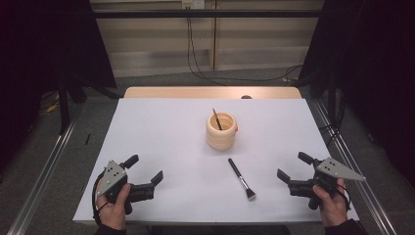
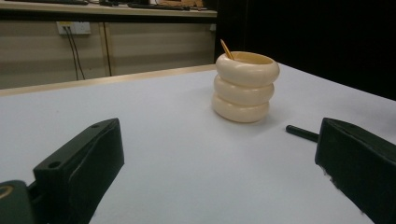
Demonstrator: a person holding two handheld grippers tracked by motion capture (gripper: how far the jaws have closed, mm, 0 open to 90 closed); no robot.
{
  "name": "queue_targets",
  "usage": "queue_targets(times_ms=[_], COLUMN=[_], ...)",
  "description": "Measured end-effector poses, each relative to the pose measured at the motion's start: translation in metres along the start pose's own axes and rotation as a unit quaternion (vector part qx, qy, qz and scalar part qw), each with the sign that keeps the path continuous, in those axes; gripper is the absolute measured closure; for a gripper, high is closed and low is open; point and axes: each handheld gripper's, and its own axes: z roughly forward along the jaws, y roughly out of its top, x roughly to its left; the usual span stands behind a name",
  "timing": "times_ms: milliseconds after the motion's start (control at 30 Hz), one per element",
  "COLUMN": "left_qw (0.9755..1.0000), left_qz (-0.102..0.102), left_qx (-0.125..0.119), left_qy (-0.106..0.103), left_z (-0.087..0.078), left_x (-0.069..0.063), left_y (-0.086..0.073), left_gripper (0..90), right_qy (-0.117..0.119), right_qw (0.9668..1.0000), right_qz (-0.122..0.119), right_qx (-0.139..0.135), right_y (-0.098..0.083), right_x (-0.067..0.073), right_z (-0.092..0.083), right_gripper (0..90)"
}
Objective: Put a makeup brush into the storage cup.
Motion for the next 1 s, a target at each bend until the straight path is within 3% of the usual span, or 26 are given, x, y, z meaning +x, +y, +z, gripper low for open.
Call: queue_targets(times_ms=[200, 333, 467, 567, 767, 933, 1000], left_qw=[0.9999, 0.9999, 0.9999, 0.9999, 0.9999, 0.9999, 0.9999], left_qz=[0.011, 0.007, 0.015, 0.012, 0.011, 0.011, 0.010], left_qx=[0.005, 0.008, 0.007, 0.006, 0.006, 0.006, 0.006], left_qy=[0.007, 0.001, -0.003, 0.002, 0.003, 0.008, 0.008], left_z=[0.000, 0.000, 0.000, 0.000, 0.000, 0.000, 0.000], left_x=[-0.003, -0.003, -0.003, -0.004, -0.003, -0.001, -0.001], left_y=[0.000, 0.000, 0.001, 0.000, 0.001, 0.001, 0.001], left_gripper=[1.3, 1.2, 1.0, 1.1, 1.1, 0.9, 0.9], right_qy=[0.010, 0.018, 0.026, 0.028, 0.026, 0.038, 0.046], right_qw=[0.9999, 0.9998, 0.9996, 0.9992, 0.9992, 0.9987, 0.9984], right_qz=[-0.009, -0.014, -0.014, -0.027, -0.028, -0.029, -0.018], right_qx=[0.002, 0.000, 0.000, 0.006, 0.014, 0.018, 0.028], right_y=[0.002, 0.008, 0.016, 0.021, 0.029, 0.033, 0.036], right_x=[0.002, 0.002, 0.003, 0.003, 0.001, 0.005, 0.006], right_z=[0.004, 0.009, 0.017, 0.023, 0.032, 0.045, 0.050], right_gripper=[0.2, 1.3, 0.4, 0.4, 2.5, 3.1, 3.7])
